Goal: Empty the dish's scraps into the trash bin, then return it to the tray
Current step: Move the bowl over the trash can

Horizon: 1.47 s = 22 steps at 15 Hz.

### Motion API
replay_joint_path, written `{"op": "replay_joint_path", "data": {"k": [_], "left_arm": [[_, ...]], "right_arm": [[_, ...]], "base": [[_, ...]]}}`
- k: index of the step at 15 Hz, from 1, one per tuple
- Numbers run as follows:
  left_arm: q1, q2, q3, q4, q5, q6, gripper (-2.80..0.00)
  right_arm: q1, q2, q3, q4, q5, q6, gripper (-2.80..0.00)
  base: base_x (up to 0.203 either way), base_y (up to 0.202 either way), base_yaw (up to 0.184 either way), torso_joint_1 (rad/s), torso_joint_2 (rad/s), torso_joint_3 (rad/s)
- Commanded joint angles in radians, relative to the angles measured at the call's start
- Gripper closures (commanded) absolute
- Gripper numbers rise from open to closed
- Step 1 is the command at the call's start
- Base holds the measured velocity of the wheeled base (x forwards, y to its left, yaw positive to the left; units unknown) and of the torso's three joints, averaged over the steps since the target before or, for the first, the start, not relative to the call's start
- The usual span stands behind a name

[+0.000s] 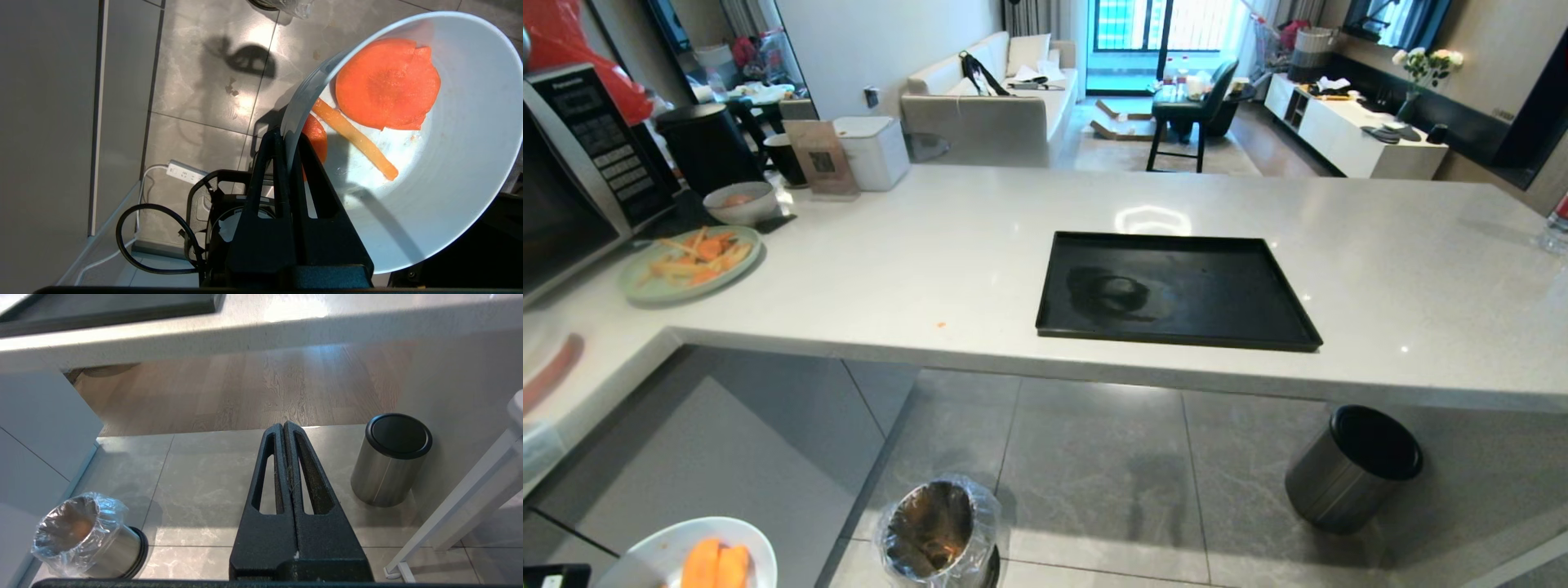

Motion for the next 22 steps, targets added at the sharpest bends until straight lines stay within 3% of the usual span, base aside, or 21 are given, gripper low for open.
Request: {"op": "replay_joint_path", "data": {"k": [1, 11, 22], "left_arm": [[0.000, 0.005, -0.002, 0.005, 0.000, 0.000, 0.00], [0.001, 0.010, -0.005, 0.006, 0.003, -0.002, 0.00], [0.002, 0.024, -0.008, 0.006, 0.002, 0.000, 0.00]], "right_arm": [[0.000, 0.001, 0.000, 0.000, -0.001, 0.001, 0.00], [0.000, 0.001, 0.000, 0.000, -0.001, 0.001, 0.00], [0.000, 0.001, 0.000, 0.000, -0.001, 0.001, 0.00]], "base": [[0.000, 0.000, 0.000, -0.178, 0.54, 0.359], [0.000, 0.000, 0.000, -0.134, 0.51, 0.369], [0.000, 0.000, 0.000, -0.024, 0.41, 0.392]]}}
